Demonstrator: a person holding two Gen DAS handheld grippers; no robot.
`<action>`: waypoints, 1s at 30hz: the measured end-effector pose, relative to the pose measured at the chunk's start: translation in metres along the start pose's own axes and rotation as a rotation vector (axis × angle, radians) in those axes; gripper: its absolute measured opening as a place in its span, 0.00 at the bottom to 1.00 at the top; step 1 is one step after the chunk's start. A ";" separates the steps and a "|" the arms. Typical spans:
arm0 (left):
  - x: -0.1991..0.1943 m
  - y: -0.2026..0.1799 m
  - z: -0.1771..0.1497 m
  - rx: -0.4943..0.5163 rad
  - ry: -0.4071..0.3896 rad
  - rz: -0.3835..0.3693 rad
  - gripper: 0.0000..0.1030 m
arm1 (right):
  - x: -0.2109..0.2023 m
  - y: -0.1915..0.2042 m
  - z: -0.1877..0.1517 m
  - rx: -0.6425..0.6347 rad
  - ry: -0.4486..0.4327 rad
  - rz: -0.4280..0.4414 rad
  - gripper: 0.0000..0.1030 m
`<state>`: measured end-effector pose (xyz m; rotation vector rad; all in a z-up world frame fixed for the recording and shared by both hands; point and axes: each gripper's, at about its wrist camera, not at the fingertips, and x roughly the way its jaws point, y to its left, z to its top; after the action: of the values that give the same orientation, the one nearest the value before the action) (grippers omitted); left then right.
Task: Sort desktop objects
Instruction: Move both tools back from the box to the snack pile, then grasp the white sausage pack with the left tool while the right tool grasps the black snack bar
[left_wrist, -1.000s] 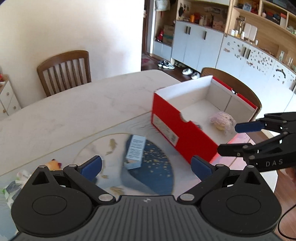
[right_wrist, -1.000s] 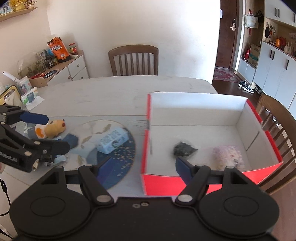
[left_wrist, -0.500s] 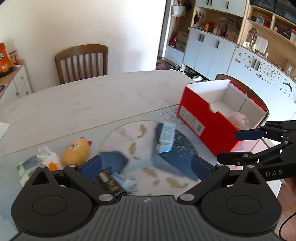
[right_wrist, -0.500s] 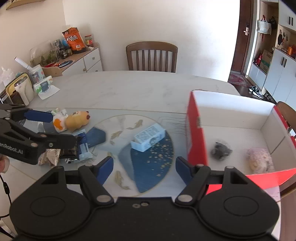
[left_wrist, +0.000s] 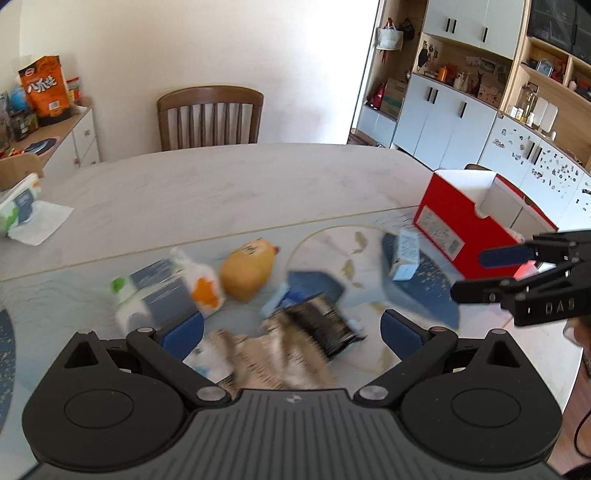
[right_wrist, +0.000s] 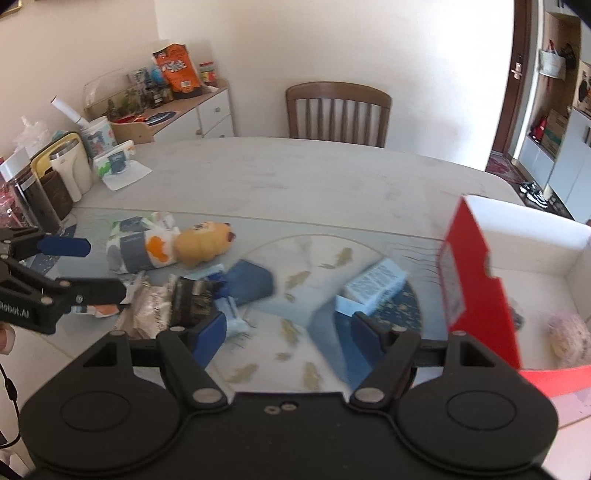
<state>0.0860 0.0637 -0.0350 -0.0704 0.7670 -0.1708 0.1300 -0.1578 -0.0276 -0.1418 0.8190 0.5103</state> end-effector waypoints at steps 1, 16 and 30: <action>-0.001 0.006 -0.003 -0.002 0.002 0.000 0.99 | 0.003 0.005 0.001 -0.003 0.000 0.002 0.72; 0.022 0.083 -0.036 0.045 0.077 0.015 0.99 | 0.050 0.049 0.005 0.033 0.050 0.000 0.70; 0.061 0.097 -0.046 0.114 0.153 -0.039 0.90 | 0.085 0.068 0.009 0.017 0.095 -0.030 0.65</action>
<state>0.1094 0.1480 -0.1224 0.0366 0.9070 -0.2585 0.1517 -0.0634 -0.0784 -0.1633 0.9121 0.4707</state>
